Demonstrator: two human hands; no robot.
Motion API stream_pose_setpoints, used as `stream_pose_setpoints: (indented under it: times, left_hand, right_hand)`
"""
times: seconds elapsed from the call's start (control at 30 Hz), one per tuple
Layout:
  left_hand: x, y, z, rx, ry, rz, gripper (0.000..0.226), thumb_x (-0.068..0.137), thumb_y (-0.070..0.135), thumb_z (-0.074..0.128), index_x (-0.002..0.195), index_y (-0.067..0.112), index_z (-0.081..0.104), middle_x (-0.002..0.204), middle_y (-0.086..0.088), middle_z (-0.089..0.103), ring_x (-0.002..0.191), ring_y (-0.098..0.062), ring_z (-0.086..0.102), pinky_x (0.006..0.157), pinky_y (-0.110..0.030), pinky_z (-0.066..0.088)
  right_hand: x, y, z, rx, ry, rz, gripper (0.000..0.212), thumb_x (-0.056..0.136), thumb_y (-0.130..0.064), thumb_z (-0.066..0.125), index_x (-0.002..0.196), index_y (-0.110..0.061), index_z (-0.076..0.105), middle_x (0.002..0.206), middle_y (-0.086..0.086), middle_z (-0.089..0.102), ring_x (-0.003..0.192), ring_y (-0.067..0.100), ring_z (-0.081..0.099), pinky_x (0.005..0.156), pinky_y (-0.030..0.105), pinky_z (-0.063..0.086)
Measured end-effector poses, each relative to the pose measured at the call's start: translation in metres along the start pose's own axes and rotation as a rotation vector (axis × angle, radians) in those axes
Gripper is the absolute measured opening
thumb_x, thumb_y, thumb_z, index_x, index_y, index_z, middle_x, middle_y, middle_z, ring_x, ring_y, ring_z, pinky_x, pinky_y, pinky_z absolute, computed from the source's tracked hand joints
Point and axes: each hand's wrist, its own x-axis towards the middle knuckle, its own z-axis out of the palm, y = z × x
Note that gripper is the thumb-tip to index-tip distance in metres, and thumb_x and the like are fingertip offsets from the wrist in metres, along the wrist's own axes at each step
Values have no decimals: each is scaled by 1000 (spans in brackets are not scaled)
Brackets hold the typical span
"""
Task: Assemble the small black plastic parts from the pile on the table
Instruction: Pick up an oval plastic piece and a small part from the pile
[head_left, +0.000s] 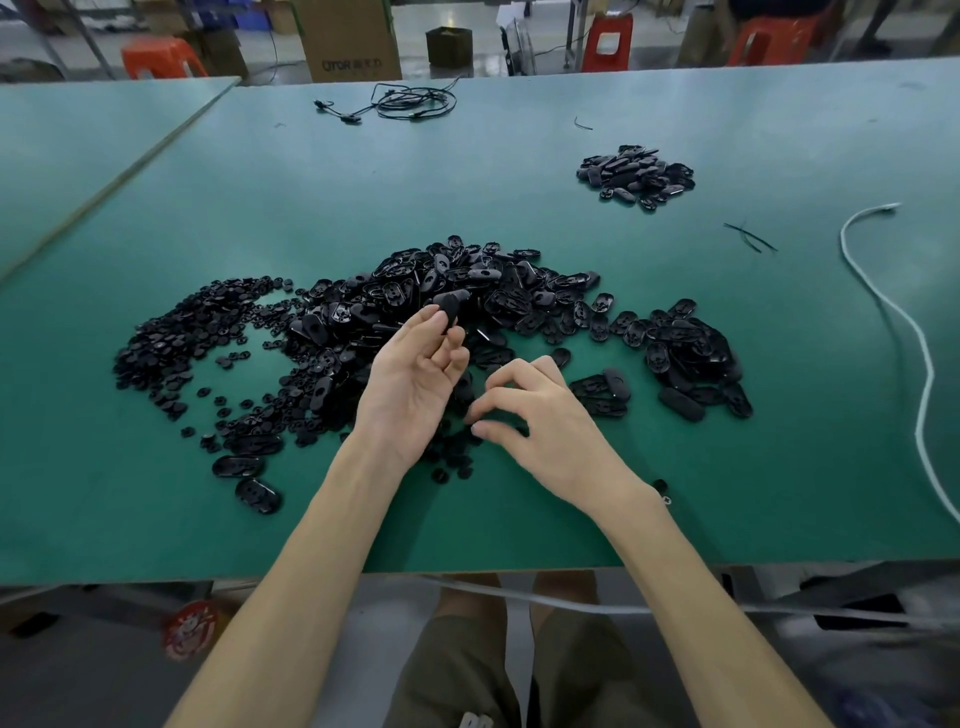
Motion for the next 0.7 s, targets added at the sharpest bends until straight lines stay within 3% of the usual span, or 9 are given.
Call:
stream_pose_setpoints:
  times: [0.3,0.5,0.7]
  left_hand:
    - [-1,-2,2,112,-12,18,21,92,2,69,110,11,72,91,-1,68,82,-13,66,77,-22,57]
    - [-3,-3,5,130,-8,19,27,86,6,73,112,11,79,98,-2,74,86,-11,69,82,-20,57]
    - [-4,-4,6,174,-11,10,28,85,8,76,112,10,80,96,-5,76,86,-14,72,83,-21,59]
  right_hand:
    - [-1,-1,-2,13,7,36,11,94,-22,76,94,-12,73,101,-9,57,105,15,42,97,17,32]
    - [0,-3,-4,152,52,100,7,102,-14,64,95,-12,62,94,-13,57,103,12,44,93,16,35]
    - [0,-3,-7,334,148,197,9,105,-14,60,97,-19,58,90,-10,68,86,6,58,76,15,41]
